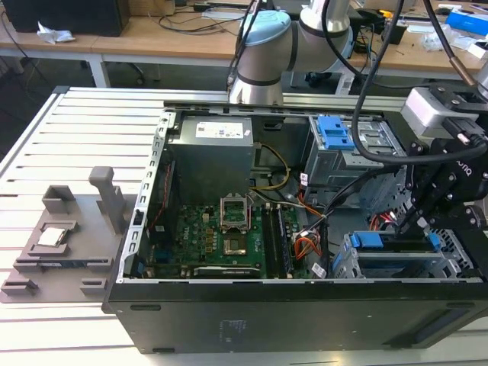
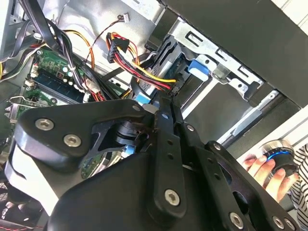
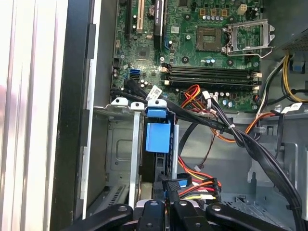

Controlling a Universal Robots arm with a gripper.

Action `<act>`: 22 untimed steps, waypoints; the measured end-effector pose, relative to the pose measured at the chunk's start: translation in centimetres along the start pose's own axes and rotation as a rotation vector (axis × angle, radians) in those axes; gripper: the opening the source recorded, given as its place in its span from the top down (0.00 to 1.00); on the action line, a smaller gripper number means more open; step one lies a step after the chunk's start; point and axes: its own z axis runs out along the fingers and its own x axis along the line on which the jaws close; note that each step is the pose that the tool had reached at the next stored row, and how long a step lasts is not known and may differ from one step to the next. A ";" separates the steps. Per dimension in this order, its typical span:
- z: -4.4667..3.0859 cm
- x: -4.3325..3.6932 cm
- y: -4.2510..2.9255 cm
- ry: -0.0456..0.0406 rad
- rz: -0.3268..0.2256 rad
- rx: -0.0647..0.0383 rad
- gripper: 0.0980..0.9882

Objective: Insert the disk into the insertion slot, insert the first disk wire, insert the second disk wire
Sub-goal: 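Insert the second disk wire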

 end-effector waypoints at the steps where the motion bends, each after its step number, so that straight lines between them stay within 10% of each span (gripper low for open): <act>1: 0.08 0.00 -0.01 -0.0001 0.000 0.000 0.94; 11: -0.52 0.01 0.03 -0.0002 0.000 0.000 0.93; 15: -0.55 0.01 0.06 -0.0001 0.000 0.000 0.72; 22: -0.38 -0.17 1.81 0.0076 0.000 0.000 0.72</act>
